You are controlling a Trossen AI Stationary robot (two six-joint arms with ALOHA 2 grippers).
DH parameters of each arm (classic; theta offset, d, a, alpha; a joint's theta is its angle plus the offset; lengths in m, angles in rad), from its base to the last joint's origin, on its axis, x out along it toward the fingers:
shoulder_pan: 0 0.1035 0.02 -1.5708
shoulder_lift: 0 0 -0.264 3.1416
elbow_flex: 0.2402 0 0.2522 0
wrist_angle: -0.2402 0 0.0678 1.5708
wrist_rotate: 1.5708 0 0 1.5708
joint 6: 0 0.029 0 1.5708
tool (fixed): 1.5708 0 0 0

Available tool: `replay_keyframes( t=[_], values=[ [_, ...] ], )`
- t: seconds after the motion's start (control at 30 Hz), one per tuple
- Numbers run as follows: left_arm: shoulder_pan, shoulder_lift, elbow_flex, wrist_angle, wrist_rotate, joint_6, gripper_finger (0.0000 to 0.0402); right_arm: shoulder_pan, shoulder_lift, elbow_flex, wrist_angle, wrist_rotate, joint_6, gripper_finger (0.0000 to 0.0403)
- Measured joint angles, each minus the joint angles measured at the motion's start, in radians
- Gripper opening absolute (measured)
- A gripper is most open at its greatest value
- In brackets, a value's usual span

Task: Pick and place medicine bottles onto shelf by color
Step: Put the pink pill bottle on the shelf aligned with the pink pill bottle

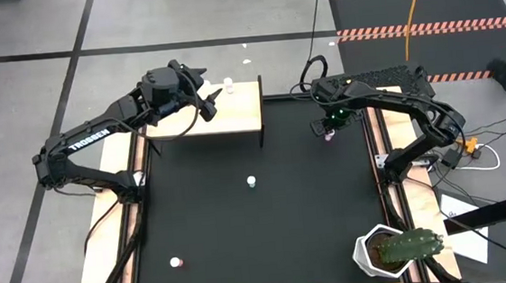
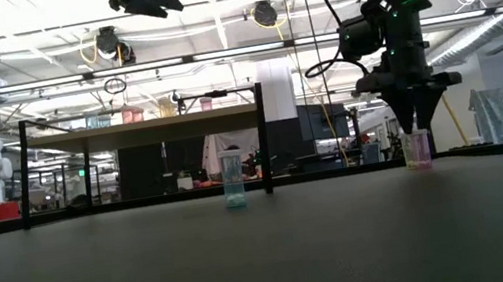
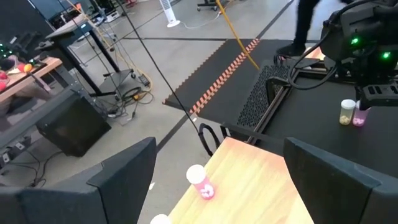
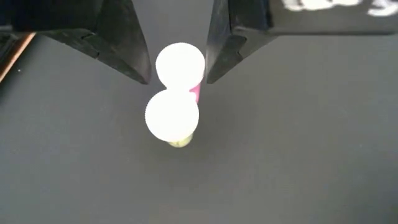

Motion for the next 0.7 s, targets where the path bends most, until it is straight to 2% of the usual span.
replay_keyframes(
  t=[0.3, 0.7],
  values=[
    [0.0, 0.0, 0.0, 0.0, 0.0, 0.0, 0.0351, 0.0, 0.0, 0.0, -0.013, 0.001, -0.002, 0.0148],
    [0.0, 0.0, 0.001, -0.026, 0.0, 0.009, 0.0351, 0.0, 0.0, -0.032, 0.022, 0.003, 0.032, 0.0185]
  ],
)
